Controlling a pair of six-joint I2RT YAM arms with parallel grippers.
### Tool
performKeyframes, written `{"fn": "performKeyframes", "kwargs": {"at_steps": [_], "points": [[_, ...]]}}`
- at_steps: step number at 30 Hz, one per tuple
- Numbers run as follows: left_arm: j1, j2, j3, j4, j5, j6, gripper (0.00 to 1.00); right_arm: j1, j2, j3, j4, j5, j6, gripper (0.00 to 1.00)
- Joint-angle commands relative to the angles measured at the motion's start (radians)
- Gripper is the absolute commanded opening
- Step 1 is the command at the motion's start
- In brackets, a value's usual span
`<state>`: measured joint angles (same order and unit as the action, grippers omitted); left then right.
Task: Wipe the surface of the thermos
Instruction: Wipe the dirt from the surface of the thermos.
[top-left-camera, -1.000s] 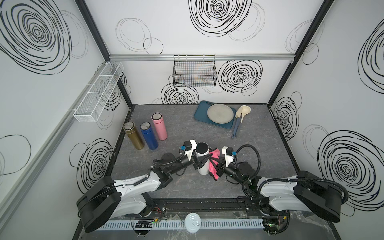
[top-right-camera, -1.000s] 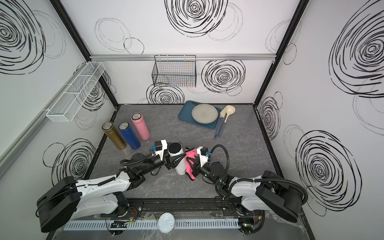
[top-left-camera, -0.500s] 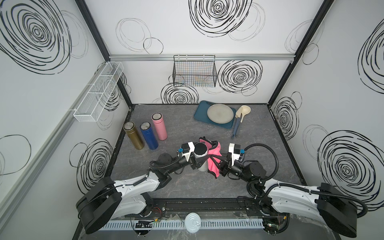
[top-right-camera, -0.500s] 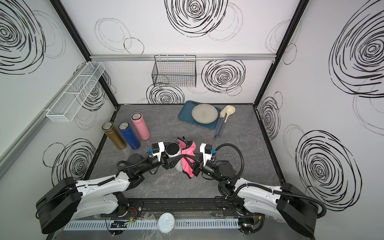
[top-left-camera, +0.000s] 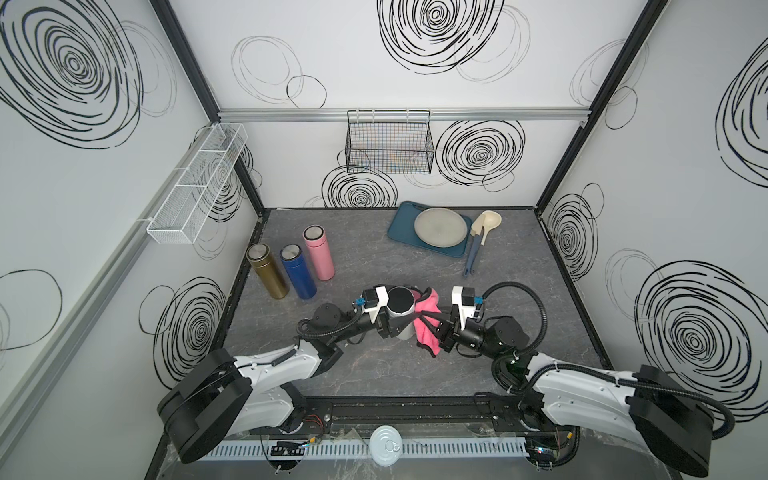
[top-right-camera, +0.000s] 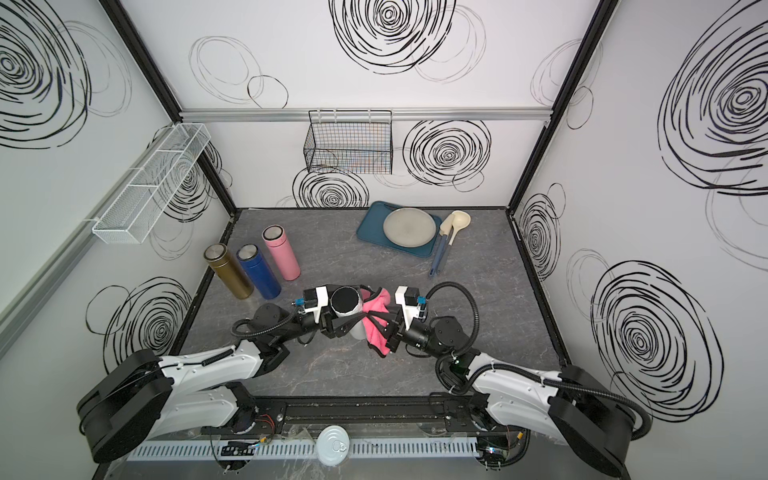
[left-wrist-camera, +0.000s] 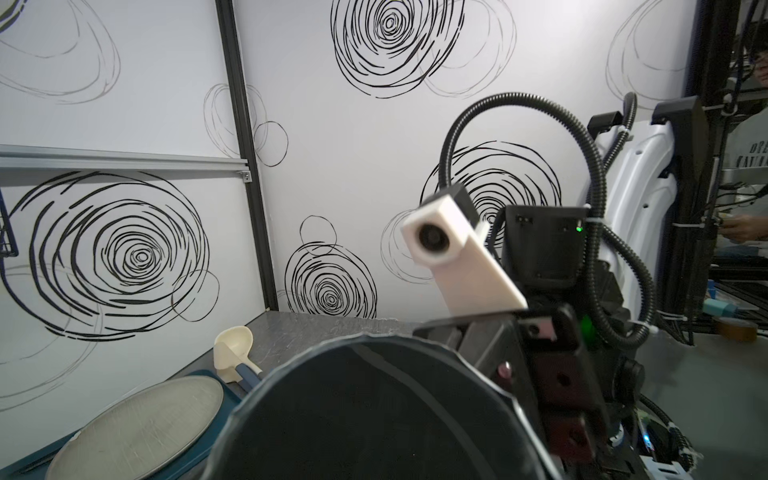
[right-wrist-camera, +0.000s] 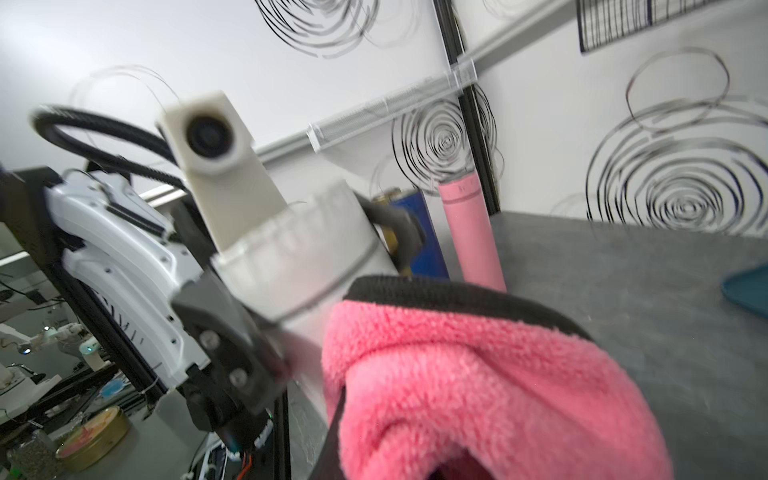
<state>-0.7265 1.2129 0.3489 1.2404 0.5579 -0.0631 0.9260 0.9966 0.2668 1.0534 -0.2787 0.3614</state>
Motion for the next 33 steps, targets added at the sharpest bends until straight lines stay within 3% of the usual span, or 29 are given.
{"fn": "performKeyframes", "kwargs": {"at_steps": [1, 5, 12, 17, 27, 30, 33], "points": [[-0.019, 0.001, 0.018, 0.104, 0.099, 0.040, 0.00, -0.001, -0.028, 0.061, -0.013, -0.057, -0.065, 0.00], [-0.023, -0.004, 0.030, 0.038, 0.126, 0.077, 0.00, -0.002, 0.046, 0.023, 0.021, -0.093, -0.065, 0.00], [-0.025, -0.012, 0.042, 0.008, 0.139, 0.089, 0.00, -0.017, 0.243, -0.134, 0.214, 0.004, 0.021, 0.00], [-0.033, -0.040, 0.041, -0.004, 0.130, 0.098, 0.00, -0.030, 0.322, -0.066, 0.206, -0.082, 0.029, 0.00], [-0.050, -0.084, 0.031, -0.055, 0.093, 0.170, 0.00, -0.022, 0.114, 0.062, 0.048, -0.127, 0.051, 0.00], [-0.051, -0.092, 0.023, -0.046, 0.066, 0.190, 0.00, -0.023, 0.161, 0.022, 0.089, -0.098, 0.095, 0.00], [-0.056, -0.092, 0.016, -0.020, 0.055, 0.213, 0.00, -0.027, 0.303, -0.041, 0.200, -0.078, 0.165, 0.00]]}}
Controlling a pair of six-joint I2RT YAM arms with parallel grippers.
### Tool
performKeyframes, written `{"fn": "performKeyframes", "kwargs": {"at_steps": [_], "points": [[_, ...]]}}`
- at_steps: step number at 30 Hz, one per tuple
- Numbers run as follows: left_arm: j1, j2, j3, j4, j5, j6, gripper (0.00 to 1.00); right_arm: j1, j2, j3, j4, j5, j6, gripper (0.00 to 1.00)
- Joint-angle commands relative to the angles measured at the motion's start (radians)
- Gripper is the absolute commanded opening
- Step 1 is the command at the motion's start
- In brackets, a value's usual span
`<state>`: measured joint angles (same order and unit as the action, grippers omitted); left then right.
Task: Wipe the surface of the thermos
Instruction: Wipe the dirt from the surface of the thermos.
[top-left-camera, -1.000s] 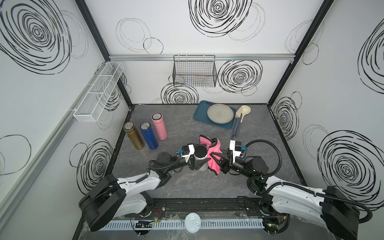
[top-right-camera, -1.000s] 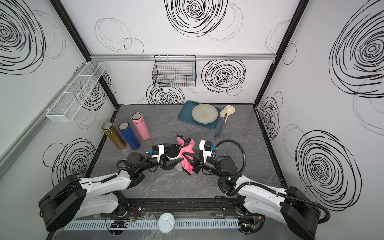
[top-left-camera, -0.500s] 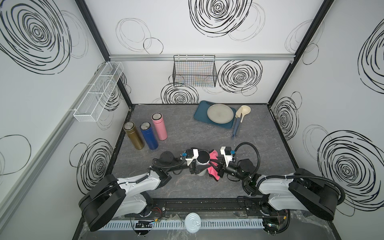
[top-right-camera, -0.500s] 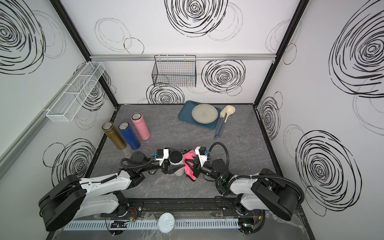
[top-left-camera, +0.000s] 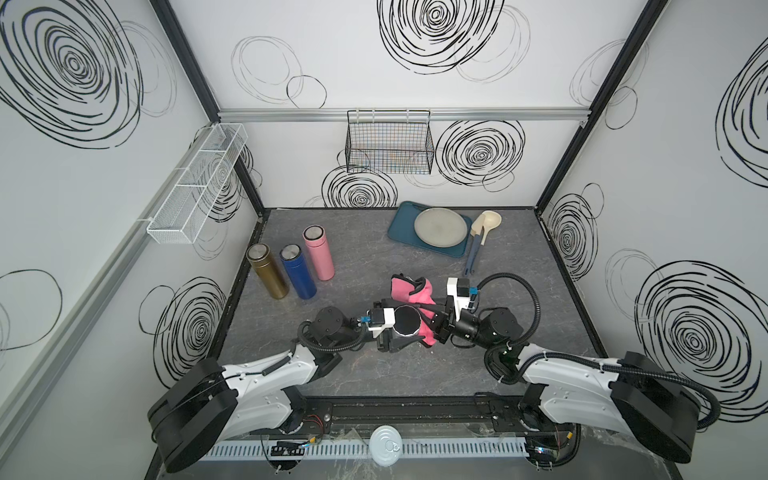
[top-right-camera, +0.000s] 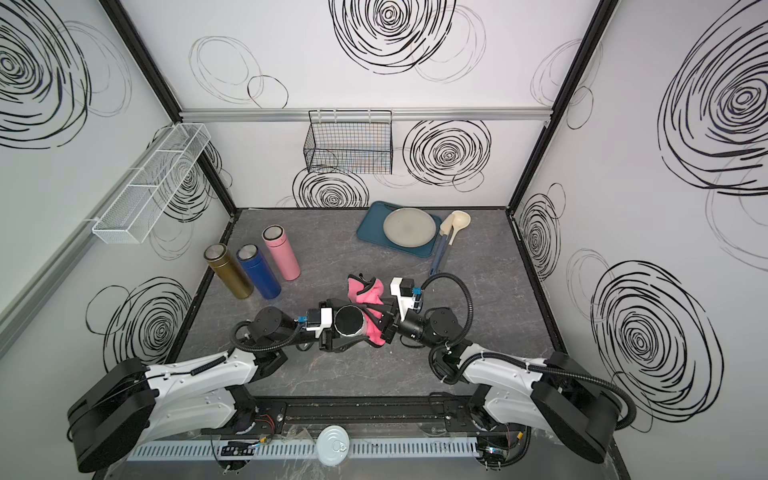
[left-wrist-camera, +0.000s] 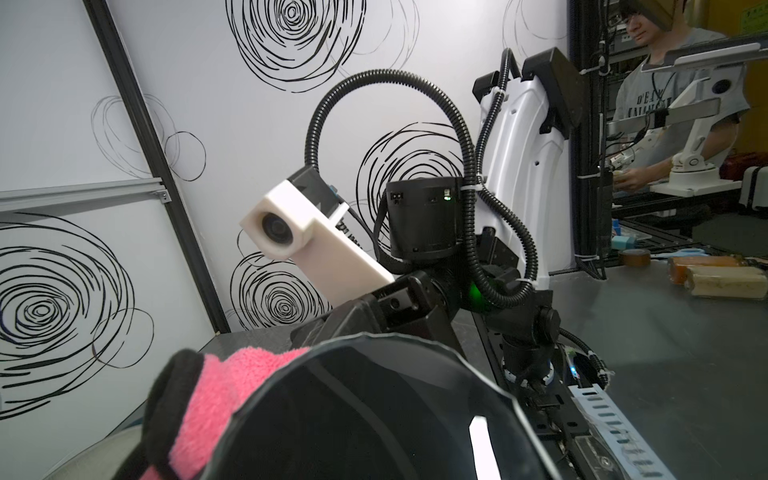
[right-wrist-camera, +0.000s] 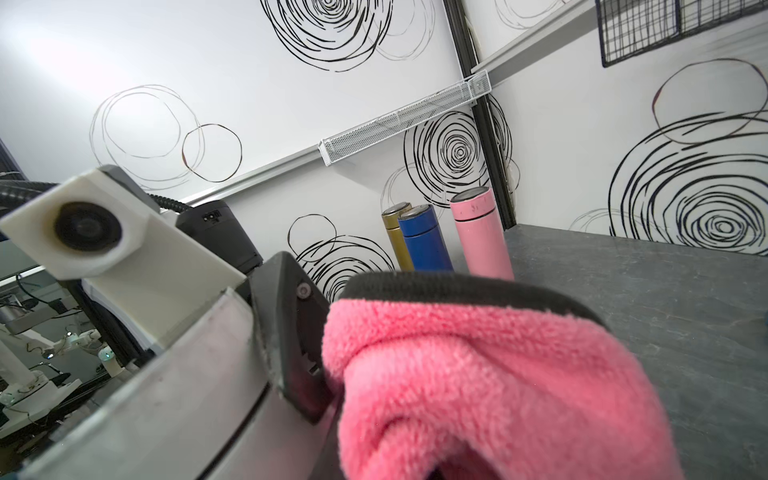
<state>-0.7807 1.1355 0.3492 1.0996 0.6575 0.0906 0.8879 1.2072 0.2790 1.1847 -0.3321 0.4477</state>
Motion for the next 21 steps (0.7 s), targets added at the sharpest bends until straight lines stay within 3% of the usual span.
{"fn": "performKeyframes", "kwargs": {"at_steps": [1, 5, 11, 14, 17, 21], "points": [[-0.007, -0.010, 0.005, 0.149, -0.051, 0.074, 0.00, 0.007, 0.148, -0.068, 0.112, -0.032, 0.104, 0.00], [-0.033, -0.012, -0.055, 0.263, -0.085, 0.160, 0.00, -0.032, 0.241, -0.085, 0.235, -0.096, 0.179, 0.00], [-0.030, -0.039, -0.002, 0.080, -0.066, 0.235, 0.00, -0.028, 0.012, 0.010, 0.023, -0.087, 0.123, 0.00], [-0.022, -0.032, 0.017, 0.041, -0.029, 0.263, 0.00, -0.020, -0.019, 0.021, 0.005, -0.096, 0.119, 0.00], [-0.019, -0.031, 0.019, 0.003, -0.025, 0.311, 0.00, -0.006, 0.037, -0.017, 0.033, -0.049, 0.122, 0.00], [-0.015, -0.017, -0.004, 0.073, -0.016, 0.311, 0.00, -0.007, 0.260, -0.072, 0.196, -0.042, 0.162, 0.00]]}}
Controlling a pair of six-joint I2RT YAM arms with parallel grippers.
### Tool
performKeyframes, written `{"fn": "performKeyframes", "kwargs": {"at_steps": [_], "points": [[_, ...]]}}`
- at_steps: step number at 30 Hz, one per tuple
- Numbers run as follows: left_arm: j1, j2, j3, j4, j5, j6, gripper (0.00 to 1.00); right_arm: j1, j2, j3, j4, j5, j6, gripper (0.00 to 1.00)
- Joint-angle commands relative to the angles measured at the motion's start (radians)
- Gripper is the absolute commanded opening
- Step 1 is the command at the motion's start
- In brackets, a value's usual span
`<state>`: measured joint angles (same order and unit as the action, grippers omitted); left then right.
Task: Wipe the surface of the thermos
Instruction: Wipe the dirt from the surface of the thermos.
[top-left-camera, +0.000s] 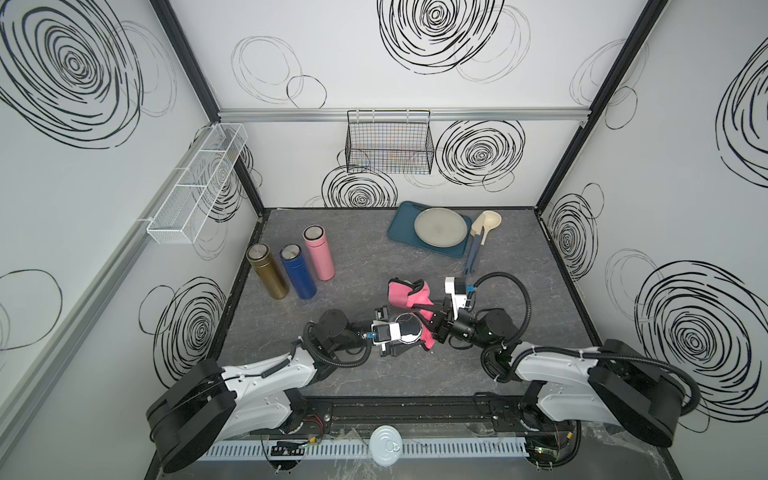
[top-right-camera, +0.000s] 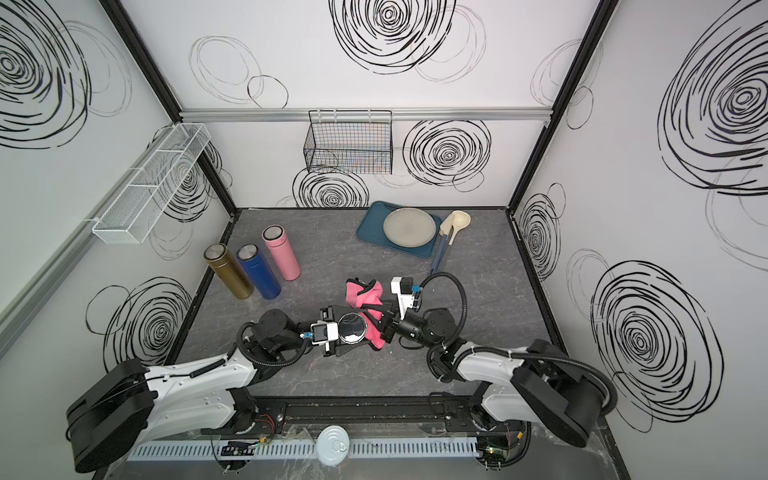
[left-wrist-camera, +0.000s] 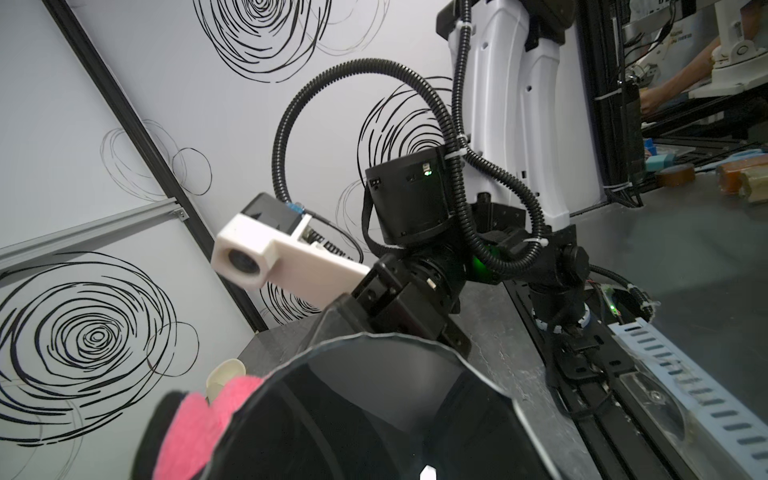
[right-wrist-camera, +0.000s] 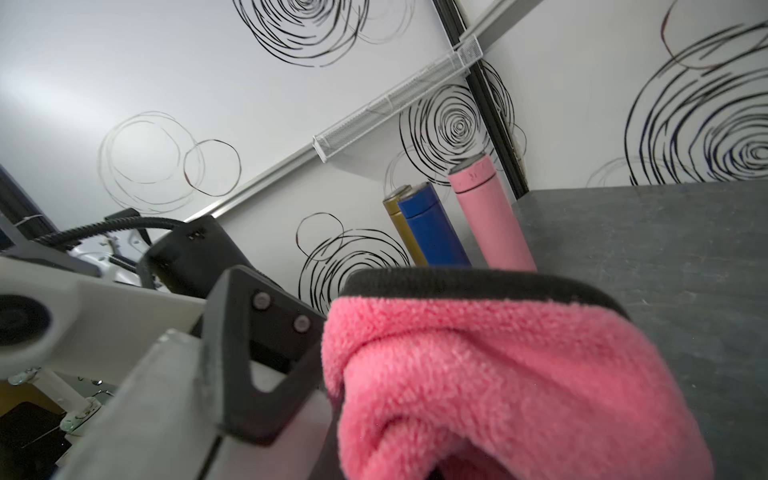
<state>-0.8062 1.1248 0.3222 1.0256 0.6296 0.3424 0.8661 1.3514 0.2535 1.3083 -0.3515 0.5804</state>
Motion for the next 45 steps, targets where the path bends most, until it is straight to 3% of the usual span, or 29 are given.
{"fn": "performKeyframes", "kwargs": {"at_steps": [1, 5, 9, 12, 20, 29, 32, 39, 45], "points": [[0.010, -0.003, 0.018, 0.167, 0.013, 0.062, 0.00, 0.005, 0.160, -0.051, 0.102, -0.029, 0.044, 0.00], [0.010, -0.003, 0.007, 0.196, 0.010, 0.070, 0.00, -0.032, 0.148, -0.059, 0.183, -0.081, 0.074, 0.00], [0.008, 0.010, 0.011, 0.200, 0.026, 0.083, 0.00, 0.021, -0.057, 0.029, -0.088, -0.026, -0.037, 0.00], [0.007, 0.024, 0.012, 0.207, 0.046, 0.108, 0.00, 0.058, -0.117, 0.052, -0.155, -0.005, -0.092, 0.00], [0.027, 0.041, 0.030, 0.172, 0.126, 0.145, 0.00, 0.037, 0.148, -0.034, 0.035, 0.022, -0.058, 0.00], [0.079, 0.068, 0.099, 0.015, 0.280, 0.250, 0.00, 0.026, -0.188, 0.048, -0.219, -0.034, -0.139, 0.00], [0.081, 0.063, 0.131, -0.084, 0.303, 0.309, 0.00, 0.027, -0.166, 0.034, -0.197, -0.033, -0.143, 0.00], [0.086, 0.051, 0.169, -0.234, 0.339, 0.417, 0.00, -0.011, 0.067, -0.032, -0.069, -0.036, -0.119, 0.00], [0.086, 0.055, 0.179, -0.259, 0.346, 0.451, 0.00, 0.000, -0.132, 0.031, -0.213, -0.055, -0.182, 0.00]]}}
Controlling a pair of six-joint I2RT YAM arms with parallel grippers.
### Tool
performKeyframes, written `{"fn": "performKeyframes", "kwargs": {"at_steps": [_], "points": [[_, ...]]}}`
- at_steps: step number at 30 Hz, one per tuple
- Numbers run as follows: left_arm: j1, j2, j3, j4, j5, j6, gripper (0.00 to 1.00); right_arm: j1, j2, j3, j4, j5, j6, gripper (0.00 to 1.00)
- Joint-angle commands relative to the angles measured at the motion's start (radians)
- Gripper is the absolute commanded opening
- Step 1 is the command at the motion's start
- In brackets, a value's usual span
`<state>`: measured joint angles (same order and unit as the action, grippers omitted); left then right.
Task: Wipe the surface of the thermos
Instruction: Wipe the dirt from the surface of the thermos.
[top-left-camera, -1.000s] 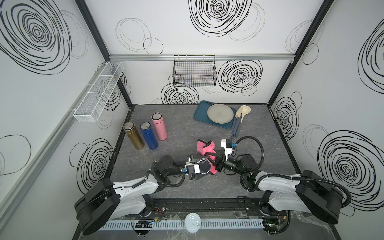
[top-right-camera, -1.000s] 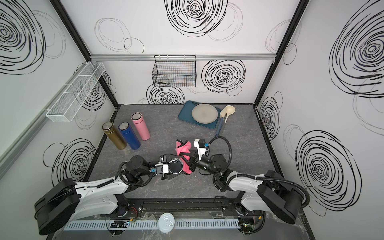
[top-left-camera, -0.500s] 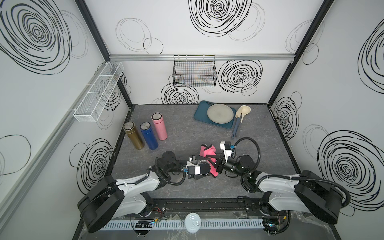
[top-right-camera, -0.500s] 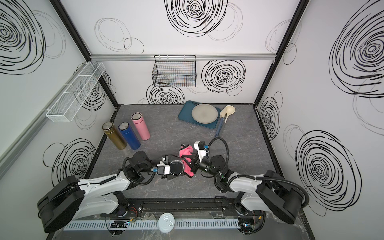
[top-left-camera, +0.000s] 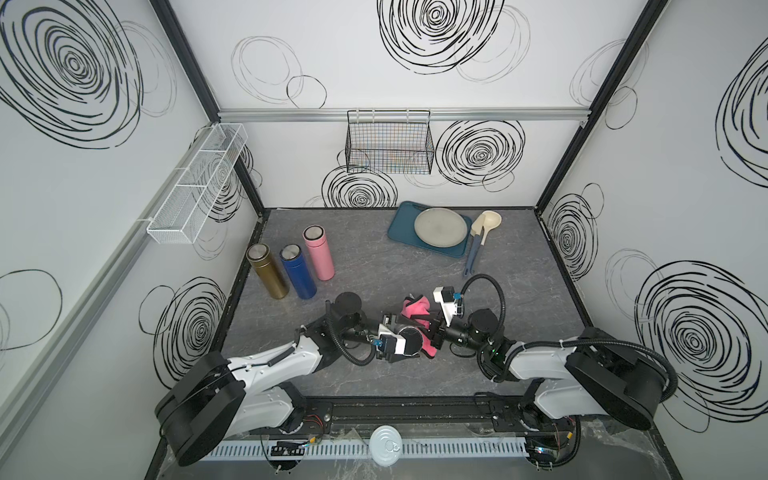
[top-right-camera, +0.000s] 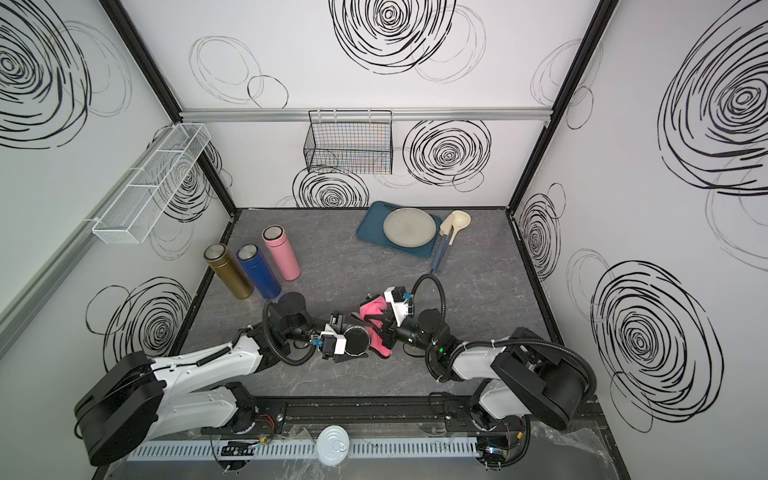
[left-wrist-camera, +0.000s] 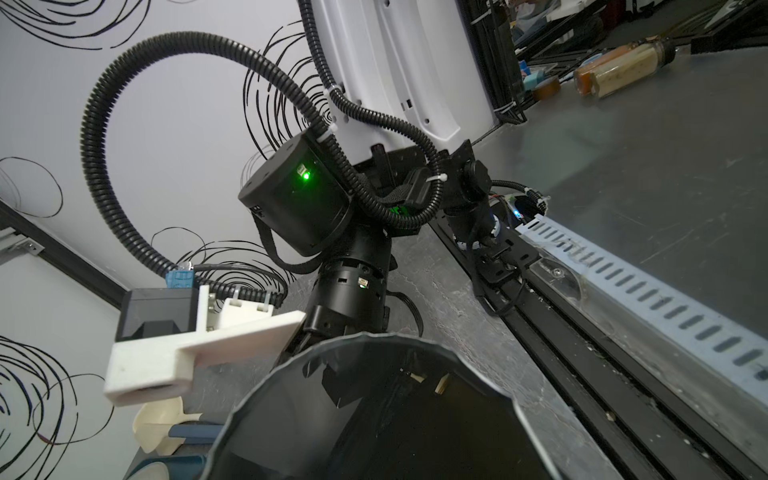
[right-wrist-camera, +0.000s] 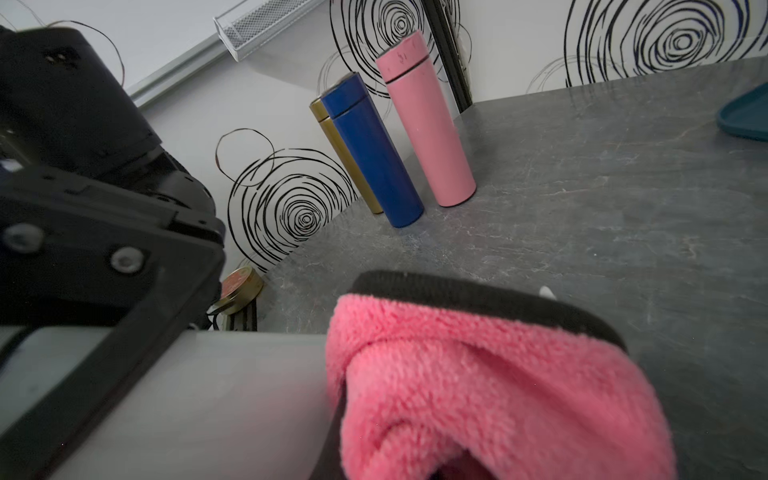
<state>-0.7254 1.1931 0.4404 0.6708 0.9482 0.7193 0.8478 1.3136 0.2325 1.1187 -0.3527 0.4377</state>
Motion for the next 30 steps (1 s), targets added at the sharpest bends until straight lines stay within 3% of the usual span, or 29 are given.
{"fn": "performKeyframes", "kwargs": {"at_steps": [1, 5, 12, 19, 22, 30], "points": [[0.004, -0.011, 0.063, 0.096, 0.027, 0.075, 0.00, 0.019, -0.120, 0.062, -0.032, -0.059, -0.044, 0.00], [-0.005, -0.013, 0.057, 0.093, 0.006, 0.113, 0.00, 0.017, -0.131, 0.070, -0.038, -0.073, -0.062, 0.00], [-0.011, -0.009, 0.047, 0.053, 0.002, 0.210, 0.00, -0.024, 0.083, 0.008, 0.077, -0.083, -0.042, 0.00], [-0.011, -0.017, 0.049, 0.016, 0.009, 0.265, 0.00, 0.010, -0.149, 0.059, -0.058, -0.169, -0.119, 0.00], [-0.012, -0.025, 0.059, -0.032, 0.023, 0.308, 0.00, 0.023, -0.184, 0.069, -0.078, -0.210, -0.152, 0.00], [-0.012, -0.030, 0.094, -0.210, 0.065, 0.454, 0.00, 0.002, 0.065, 0.034, -0.022, -0.197, -0.186, 0.00]]}}
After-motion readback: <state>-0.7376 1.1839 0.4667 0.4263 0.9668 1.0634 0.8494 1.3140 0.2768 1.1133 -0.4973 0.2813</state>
